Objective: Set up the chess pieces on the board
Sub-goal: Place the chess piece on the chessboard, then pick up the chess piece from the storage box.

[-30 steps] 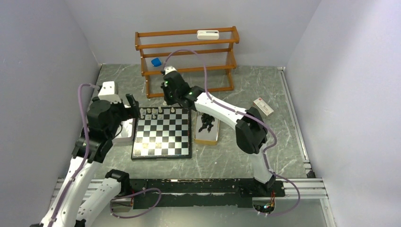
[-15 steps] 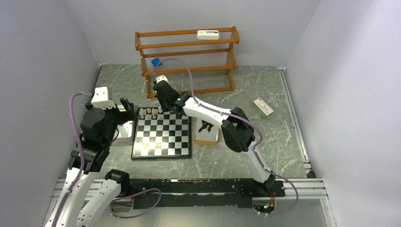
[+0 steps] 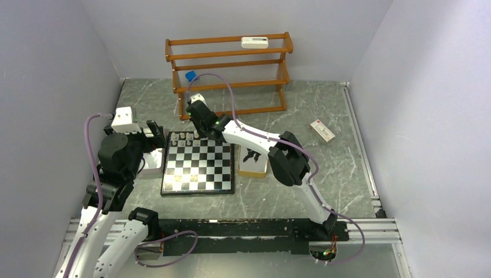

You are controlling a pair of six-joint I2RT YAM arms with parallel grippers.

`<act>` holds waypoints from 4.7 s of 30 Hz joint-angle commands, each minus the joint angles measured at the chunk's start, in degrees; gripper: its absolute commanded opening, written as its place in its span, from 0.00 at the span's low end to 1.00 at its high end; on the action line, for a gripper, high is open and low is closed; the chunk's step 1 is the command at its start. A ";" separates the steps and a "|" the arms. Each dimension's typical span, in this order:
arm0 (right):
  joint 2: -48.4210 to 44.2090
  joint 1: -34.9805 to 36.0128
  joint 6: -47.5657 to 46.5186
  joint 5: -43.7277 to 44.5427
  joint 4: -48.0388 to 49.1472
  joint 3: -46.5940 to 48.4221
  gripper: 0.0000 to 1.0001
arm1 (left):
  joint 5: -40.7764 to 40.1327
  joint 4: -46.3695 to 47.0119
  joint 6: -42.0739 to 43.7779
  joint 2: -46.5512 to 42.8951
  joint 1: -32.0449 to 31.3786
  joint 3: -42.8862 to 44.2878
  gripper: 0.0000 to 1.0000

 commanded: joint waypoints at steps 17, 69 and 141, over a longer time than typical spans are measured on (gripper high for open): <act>4.81 0.36 0.37 1.38 1.44 3.62 0.00 | -0.37 1.50 1.03 -0.32 0.04 -0.53 0.98; -26.57 0.38 6.43 1.82 3.81 -20.08 1.00 | -3.67 -3.72 -6.76 16.29 0.50 2.33 1.00; -54.88 0.46 8.10 -12.75 13.35 -46.59 1.00 | 11.42 -2.93 -3.37 64.12 25.73 10.28 0.35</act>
